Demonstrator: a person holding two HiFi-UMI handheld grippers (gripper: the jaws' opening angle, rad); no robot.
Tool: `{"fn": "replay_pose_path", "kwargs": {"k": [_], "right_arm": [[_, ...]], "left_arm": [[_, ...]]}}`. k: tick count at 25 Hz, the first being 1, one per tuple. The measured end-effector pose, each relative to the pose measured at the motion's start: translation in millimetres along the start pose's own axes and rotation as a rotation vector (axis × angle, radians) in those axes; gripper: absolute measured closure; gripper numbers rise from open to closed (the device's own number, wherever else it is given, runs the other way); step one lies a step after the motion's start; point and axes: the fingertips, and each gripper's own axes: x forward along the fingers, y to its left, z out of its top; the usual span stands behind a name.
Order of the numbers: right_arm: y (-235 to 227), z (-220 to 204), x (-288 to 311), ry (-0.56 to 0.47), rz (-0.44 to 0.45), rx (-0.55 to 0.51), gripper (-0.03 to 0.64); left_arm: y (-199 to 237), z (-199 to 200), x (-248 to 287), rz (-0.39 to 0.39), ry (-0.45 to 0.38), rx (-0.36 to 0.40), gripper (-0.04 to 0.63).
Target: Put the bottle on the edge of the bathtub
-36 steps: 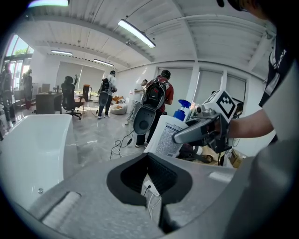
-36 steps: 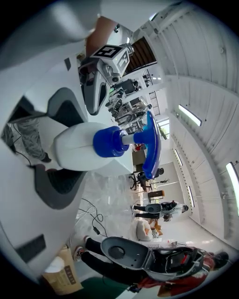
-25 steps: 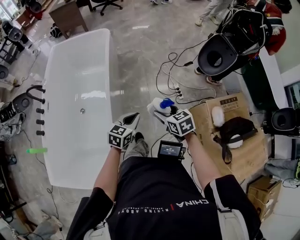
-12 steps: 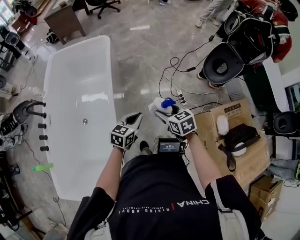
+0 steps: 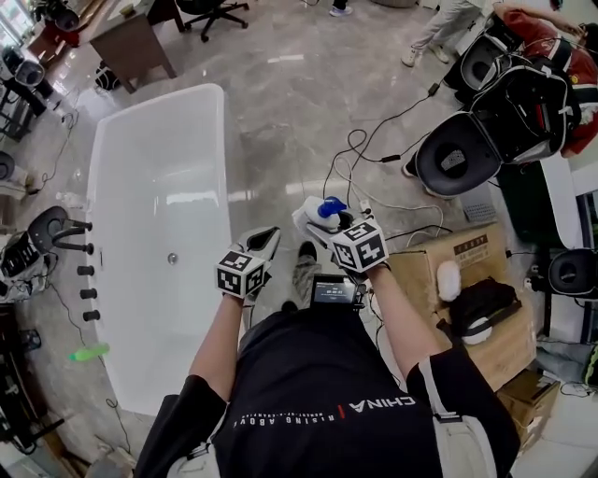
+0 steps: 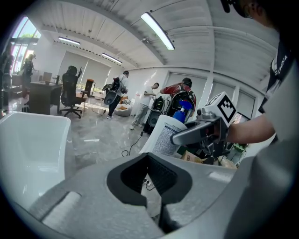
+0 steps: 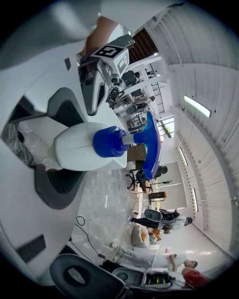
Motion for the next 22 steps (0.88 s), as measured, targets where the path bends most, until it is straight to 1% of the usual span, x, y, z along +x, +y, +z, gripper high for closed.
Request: {"fn": "replay_pose_path", "kwargs": {"k": [3, 6, 9, 15, 18, 22], "right_arm": [[-27, 31, 21, -0.008, 0.018, -0.007, 0.348], [-59, 63, 36, -0.018, 0.033, -0.008, 0.348], [-92, 87, 47, -0.021, 0.046, -0.006, 0.348], [-139, 108, 63, -0.015, 0.066, -0.007, 0.348], [-154, 113, 73, -0.003, 0.076, -0.004, 0.348], [-172, 126, 89, 0.005, 0.081, -0.005, 0.348]], "left_arm": [[30, 29, 21, 0.02, -0.012, -0.012, 0.586], [54, 63, 46, 0.045, -0.016, -0.004, 0.586], [67, 92, 74, 0.056, -0.011, 0.012, 0.586], [84, 115, 115, 0.077, 0.004, 0.014, 0.586], [96, 119, 128, 0.09, 0.017, 0.002, 0.586], [116, 131, 145, 0.102, 0.014, -0.017, 0.586]]}}
